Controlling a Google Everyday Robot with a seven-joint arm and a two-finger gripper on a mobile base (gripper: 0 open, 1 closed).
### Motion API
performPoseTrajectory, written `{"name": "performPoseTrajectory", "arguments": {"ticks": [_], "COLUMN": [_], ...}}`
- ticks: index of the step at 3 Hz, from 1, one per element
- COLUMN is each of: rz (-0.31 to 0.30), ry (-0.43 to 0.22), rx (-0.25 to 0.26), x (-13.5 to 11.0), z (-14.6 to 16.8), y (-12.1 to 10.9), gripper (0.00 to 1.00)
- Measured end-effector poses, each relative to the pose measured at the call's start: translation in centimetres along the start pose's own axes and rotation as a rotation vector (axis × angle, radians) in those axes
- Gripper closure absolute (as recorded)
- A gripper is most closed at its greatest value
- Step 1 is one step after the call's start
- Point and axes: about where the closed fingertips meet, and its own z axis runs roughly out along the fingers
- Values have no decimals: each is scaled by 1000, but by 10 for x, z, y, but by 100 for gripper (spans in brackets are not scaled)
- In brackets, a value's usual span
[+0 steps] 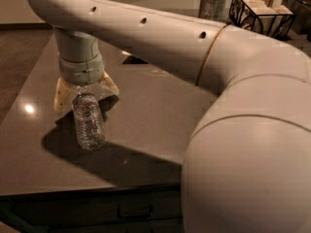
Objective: Place water bottle upright
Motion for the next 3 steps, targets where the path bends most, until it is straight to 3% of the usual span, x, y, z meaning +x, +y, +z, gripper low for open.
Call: {"name": "performPoseTrajectory", "arguments": {"ticks": [1,2,3], "rz": [-36,-67,-136], "ry": [35,32,-40], "rx": [20,26,42], "x": [2,4,2], "z": [1,-10,-42], "y": [13,19,10], "gripper": [47,68,91]}}
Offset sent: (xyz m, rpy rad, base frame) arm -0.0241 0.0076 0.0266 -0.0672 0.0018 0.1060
